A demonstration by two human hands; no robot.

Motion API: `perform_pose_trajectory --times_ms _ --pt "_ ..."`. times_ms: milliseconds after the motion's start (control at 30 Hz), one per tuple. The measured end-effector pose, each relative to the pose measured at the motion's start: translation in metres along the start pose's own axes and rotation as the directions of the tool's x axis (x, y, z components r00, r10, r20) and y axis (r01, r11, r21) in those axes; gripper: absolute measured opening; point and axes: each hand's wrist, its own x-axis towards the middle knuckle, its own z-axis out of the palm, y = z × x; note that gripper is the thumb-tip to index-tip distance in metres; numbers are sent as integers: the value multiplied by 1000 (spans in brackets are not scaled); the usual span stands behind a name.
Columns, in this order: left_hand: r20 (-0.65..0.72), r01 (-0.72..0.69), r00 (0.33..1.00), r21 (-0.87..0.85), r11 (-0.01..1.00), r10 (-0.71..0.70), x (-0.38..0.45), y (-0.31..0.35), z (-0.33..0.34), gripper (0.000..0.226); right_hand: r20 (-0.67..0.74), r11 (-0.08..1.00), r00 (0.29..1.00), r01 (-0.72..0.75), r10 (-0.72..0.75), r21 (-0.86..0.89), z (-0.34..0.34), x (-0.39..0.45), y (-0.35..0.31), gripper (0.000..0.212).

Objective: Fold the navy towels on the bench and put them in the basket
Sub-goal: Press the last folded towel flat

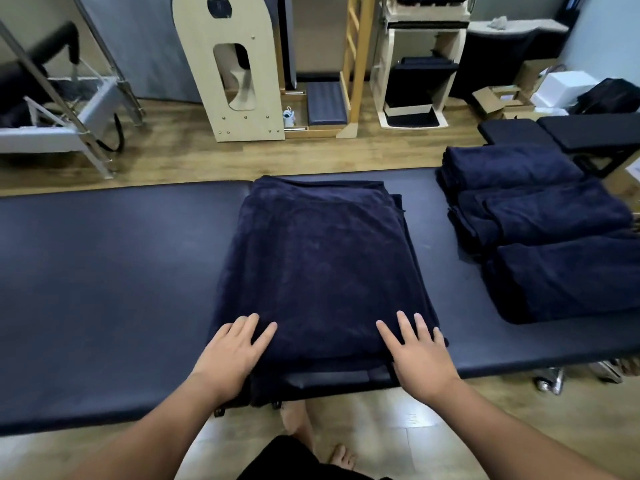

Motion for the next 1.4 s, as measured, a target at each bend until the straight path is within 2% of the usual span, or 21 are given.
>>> perform_pose_trajectory --times_ms 33,133,200,267,400,467,533,700,800,900,967,1033,1100,1133,1167,1200,1233,1267,1333,1400 --pt "28 30 999 32 999 -30 2 2 -3 112 -4 1000 1000 -7 6 -25 -2 -1 -1 91" --pt "70 63 995 55 996 -67 8 5 -33 63 -35 998 998 -59 58 -25 -12 2 -3 91" --pt "54 90 994 40 995 -92 15 0 -50 42 -80 996 995 -69 65 -54 -17 11 3 75" --pt "64 129 990 10 992 -129 25 -12 -69 35 -170 996 984 -69 59 -53 -29 22 11 58" --pt "-51 171 983 -108 979 -178 54 -48 -109 31 -324 996 944 -81 67 -30 -71 56 30 48" --pt "-131 192 970 -111 975 -206 75 -70 -124 30 -377 996 924 -84 70 -23 -96 79 38 44" --pt "-178 219 955 -119 968 -238 99 -93 -136 30 -372 995 924 -96 85 -12 -125 101 44 40" --pt "-175 259 940 -199 945 -294 179 -152 -165 32 -375 992 919 -97 119 75 -183 180 62 35" --pt "-102 256 943 -385 887 -316 232 -182 -180 48 -287 979 940 -146 183 145 -210 230 69 37" --pt "-64 268 940 -469 841 -335 280 -203 -178 57 -197 961 950 -210 244 179 -234 273 74 34" --pt "-135 272 912 -507 818 -387 306 -211 -170 50 -178 943 936 -269 304 193 -240 299 77 28" --pt "-280 299 844 -464 834 -458 316 -209 -165 41 -224 920 898 -342 379 190 -238 318 76 22" --pt "-451 271 792 -345 898 -412 313 -193 -163 41 -329 913 852 -384 407 137 -228 329 66 20" --pt "-454 229 818 -307 924 -353 305 -178 -163 50 -373 931 853 -346 364 117 -220 328 55 28" --pt "-361 190 884 -303 934 -297 294 -162 -160 60 -397 960 874 -259 280 106 -211 323 41 38" --pt "-210 178 945 -309 934 -249 282 -147 -155 67 -393 983 902 -148 179 108 -202 312 25 47" --pt "-53 186 976 -289 939 -209 275 -138 -144 73 -329 990 940 -45 86 130 -193 301 9 54" --pt "33 189 982 -266 945 -187 269 -134 -132 77 -225 985 974 15 25 173 -185 291 -4 61" --pt "50 170 985 -325 930 -163 269 -139 -112 77 -19 963 999 -26 32 268 -169 286 -11 73" --pt "46 170 985 -463 870 -168 282 -152 -102 72 19 933 992 -120 121 338 -164 298 -4 81"
